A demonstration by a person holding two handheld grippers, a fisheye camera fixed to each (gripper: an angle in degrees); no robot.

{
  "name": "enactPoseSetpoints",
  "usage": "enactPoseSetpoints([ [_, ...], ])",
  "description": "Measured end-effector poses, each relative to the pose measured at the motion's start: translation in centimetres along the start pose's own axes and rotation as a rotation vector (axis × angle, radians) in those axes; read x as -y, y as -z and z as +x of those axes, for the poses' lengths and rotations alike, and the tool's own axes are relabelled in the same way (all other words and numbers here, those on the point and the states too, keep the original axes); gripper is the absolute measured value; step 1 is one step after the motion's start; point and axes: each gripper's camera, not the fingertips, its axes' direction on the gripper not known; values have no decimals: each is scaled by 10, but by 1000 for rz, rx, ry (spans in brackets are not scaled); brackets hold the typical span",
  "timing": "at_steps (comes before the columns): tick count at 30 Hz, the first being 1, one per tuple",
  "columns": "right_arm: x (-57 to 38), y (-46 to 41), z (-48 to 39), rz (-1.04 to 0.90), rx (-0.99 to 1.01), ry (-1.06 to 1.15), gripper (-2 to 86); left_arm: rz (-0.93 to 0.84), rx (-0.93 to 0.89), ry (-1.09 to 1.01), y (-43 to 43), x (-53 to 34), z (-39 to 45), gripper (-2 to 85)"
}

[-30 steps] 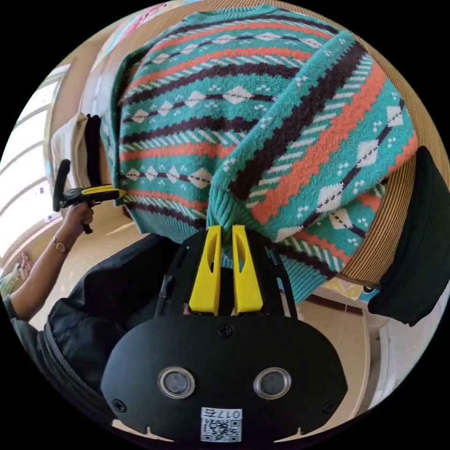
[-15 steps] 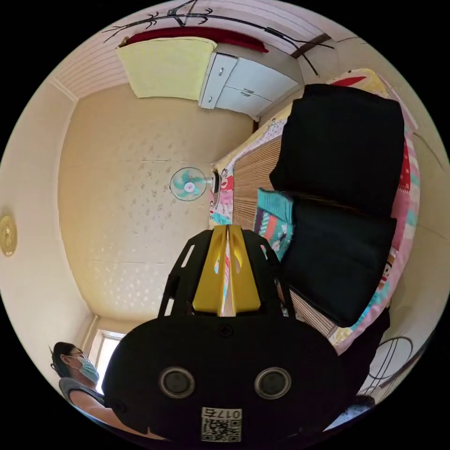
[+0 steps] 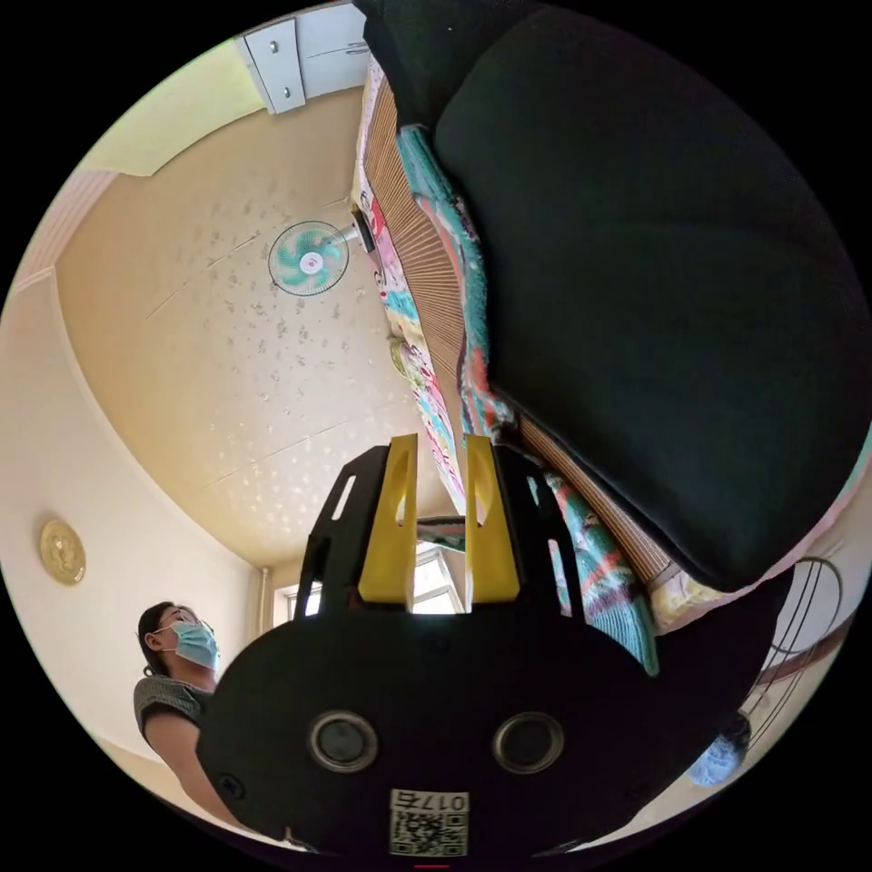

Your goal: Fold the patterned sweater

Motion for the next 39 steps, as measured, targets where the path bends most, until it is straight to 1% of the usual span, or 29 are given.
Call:
enactPoseSetpoints([
  [2, 15, 11, -11, -24, -36, 22, 97, 19, -39, 7, -36, -8, -12, 116],
  [3, 25, 16, -19, -49, -86, 39, 103, 18, -15, 14, -53, -17, -19, 115],
  [7, 52, 25, -43, -87, -256, 95, 121, -17, 216, 76, -80, -60, -48, 115],
  [9, 65, 31, -50, -31, -347, 93, 128, -51, 247, 114, -86, -82, -64, 114],
  [10, 67, 34, -50, -7, -361, 81, 129, -84, 268, 130, -90, -96, -73, 113],
  [11, 72, 37, -48, 35, -369, 69, 131, -99, 287, 138, -91, -103, -77, 113],
  [13, 79, 39, -41, 83, -350, 43, 132, -150, 386, 191, -94, -130, -91, 112],
  [15, 86, 32, -32, 100, -303, 21, 120, -162, 401, 222, -95, -146, -98, 112],
  [19, 87, 15, -30, 125, -276, 28, 92, -141, 441, 290, -96, -174, -105, 111],
  [22, 81, 7, -44, 160, -231, 95, 62, -142, 443, 300, -104, -186, -104, 104],
  [25, 68, -9, -83, 150, -190, 208, 47, -166, 433, 282, -115, -197, -99, 100],
  [27, 39, -49, -137, 60, -189, 406, 41, -194, 442, 256, -122, -204, -96, 99],
  [28, 28, -62, -151, 28, -183, 457, 40, -209, 450, 242, -126, -209, -95, 97],
  [30, -29, -129, -206, -131, -144, 673, 39, -227, 456, 234, -127, -217, -97, 94],
  [31, -47, -148, -218, -170, -136, 723, 40, -232, 452, 243, -125, -223, -99, 92],
  [33, -126, -235, -253, -335, -123, 888, 43, -224, 438, 253, -116, -231, -102, 91],
  [34, -146, -259, -256, -379, -126, 914, 45, -210, 440, 256, -107, -237, -104, 91],
  [36, -221, -360, -249, -525, -159, 949, 52, -189, 458, 256, -89, -246, -107, 90],
  [37, -238, -386, -242, -560, -172, 941, 55, -177, 472, 260, -76, -252, -112, 90],
  [39, -295, -483, -194, -768, -275, 899, 67, -160, 490, 270, -54, -262, -122, 89],
])
